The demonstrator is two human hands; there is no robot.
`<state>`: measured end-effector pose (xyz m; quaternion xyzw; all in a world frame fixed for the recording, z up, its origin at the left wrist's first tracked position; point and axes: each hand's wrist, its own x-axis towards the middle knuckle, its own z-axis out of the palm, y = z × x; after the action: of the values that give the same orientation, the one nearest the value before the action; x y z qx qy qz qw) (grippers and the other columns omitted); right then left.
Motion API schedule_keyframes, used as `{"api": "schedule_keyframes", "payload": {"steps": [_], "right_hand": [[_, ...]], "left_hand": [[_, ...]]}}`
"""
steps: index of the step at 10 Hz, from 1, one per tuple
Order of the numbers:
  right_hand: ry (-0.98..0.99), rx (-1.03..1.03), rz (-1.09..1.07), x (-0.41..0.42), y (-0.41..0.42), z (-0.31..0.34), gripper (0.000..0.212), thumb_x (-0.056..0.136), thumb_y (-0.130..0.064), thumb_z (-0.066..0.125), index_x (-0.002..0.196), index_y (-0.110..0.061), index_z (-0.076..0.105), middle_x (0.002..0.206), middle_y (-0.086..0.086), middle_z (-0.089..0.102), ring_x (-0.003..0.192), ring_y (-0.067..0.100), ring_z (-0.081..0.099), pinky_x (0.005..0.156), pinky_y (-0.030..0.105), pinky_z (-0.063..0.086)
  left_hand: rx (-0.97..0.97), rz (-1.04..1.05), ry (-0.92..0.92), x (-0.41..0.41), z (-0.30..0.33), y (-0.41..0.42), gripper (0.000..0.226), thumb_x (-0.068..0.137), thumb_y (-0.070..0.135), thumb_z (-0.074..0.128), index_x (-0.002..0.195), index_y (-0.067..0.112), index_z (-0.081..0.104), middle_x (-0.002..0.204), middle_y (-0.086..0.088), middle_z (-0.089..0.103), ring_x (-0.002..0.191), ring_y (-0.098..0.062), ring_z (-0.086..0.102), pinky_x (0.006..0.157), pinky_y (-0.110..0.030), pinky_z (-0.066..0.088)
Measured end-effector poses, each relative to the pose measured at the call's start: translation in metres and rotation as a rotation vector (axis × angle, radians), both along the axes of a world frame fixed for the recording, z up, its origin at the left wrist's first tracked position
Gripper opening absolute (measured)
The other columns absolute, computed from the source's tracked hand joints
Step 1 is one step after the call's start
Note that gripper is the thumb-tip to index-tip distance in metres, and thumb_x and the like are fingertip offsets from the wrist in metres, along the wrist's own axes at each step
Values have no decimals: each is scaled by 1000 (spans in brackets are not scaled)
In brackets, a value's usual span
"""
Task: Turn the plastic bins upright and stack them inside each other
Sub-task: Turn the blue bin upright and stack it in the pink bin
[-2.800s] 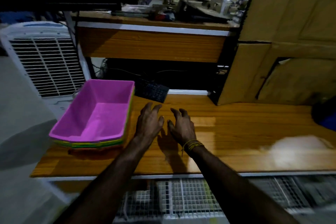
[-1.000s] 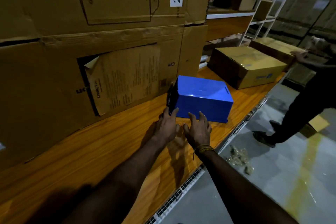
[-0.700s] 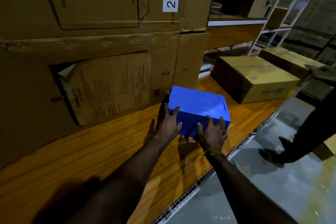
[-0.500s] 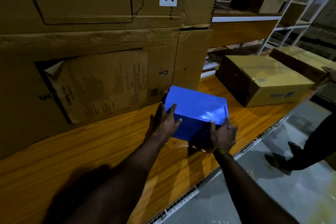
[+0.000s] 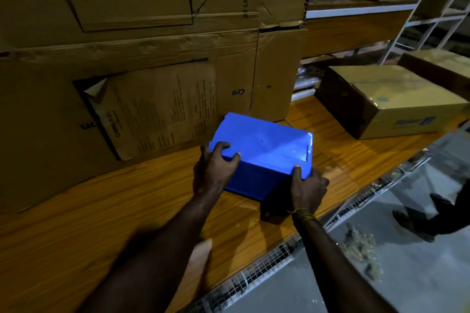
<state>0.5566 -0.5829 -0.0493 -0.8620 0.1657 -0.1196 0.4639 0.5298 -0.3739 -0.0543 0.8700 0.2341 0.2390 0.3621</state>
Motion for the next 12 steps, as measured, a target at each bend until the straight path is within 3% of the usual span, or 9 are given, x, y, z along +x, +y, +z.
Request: {"api": "schedule_keyframes", "payload": {"steps": [2, 4, 5, 6, 7, 9, 10, 11, 12], "right_hand": [[-198, 184, 12, -77, 64, 27, 47, 88, -31, 60, 130, -13, 49, 125, 25, 46, 118, 43, 44, 96, 50, 41], [-435, 232, 231, -171, 127, 52, 49, 85, -38, 53, 131, -22, 49, 131, 15, 47, 124, 34, 45, 104, 52, 39], [-488, 244, 354, -233, 158, 60, 48, 88, -37, 53, 133, -21, 50, 132, 13, 45, 128, 31, 43, 106, 52, 38], [-504, 269, 425, -268, 172, 61, 47, 88, -36, 54, 133, -21, 51, 131, 12, 45, 129, 30, 43, 105, 53, 40], [-531, 290, 517, -306, 183, 60, 45, 89, -32, 56, 132, -20, 54, 133, 11, 45, 133, 26, 43, 106, 52, 39], [-611, 219, 755, -353, 190, 56, 42, 90, -21, 62, 132, -25, 55, 145, 7, 35, 140, 19, 34, 106, 48, 42], [-635, 177, 811, -364, 191, 53, 42, 88, -16, 65, 128, -25, 58, 150, 8, 29, 145, 20, 27, 109, 46, 39], [-642, 168, 886, -380, 189, 51, 40, 85, -11, 68, 122, -26, 62, 159, 10, 15, 150, 18, 15, 116, 33, 29], [-648, 153, 940, -389, 188, 45, 37, 85, -5, 67, 117, -24, 65, 162, 10, 6, 151, 21, 11, 115, 22, 24]], "left_hand": [[-92, 128, -168, -98, -5, 41, 62, 73, 61, 54, 128, 33, 49, 126, -6, 50, 107, -32, 58, 81, -41, 53], [-221, 213, -167, -214, -17, 77, 71, 77, 68, 51, 140, 40, 35, 126, -12, 46, 94, -36, 60, 74, -46, 54], [-258, 269, -187, -282, -22, 96, 72, 80, 67, 50, 143, 36, 35, 131, -14, 44, 101, -37, 59, 77, -43, 52], [-294, 309, -245, -319, -19, 103, 69, 84, 52, 59, 144, 26, 39, 133, -18, 44, 109, -36, 55, 77, -33, 45], [-334, 369, -293, -359, -19, 115, 72, 85, 50, 63, 147, 25, 36, 140, -18, 45, 122, -34, 49, 86, -35, 45], [-590, 413, -367, -404, -29, 127, 97, 72, 85, 39, 152, 35, 17, 158, -4, 29, 138, -29, 39, 104, -51, 44], [-644, 460, -291, -413, -34, 133, 108, 63, 97, 27, 152, 39, 13, 162, -2, 20, 143, -32, 31, 108, -53, 38], [-770, 433, -155, -429, -45, 142, 96, 57, 103, 26, 142, 64, 4, 163, 6, 14, 146, -30, 25, 110, -60, 32], [-867, 445, -156, -428, -58, 147, 64, 57, 102, 29, 112, 88, 1, 162, 13, 14, 144, -36, 25, 100, -69, 36]]}}
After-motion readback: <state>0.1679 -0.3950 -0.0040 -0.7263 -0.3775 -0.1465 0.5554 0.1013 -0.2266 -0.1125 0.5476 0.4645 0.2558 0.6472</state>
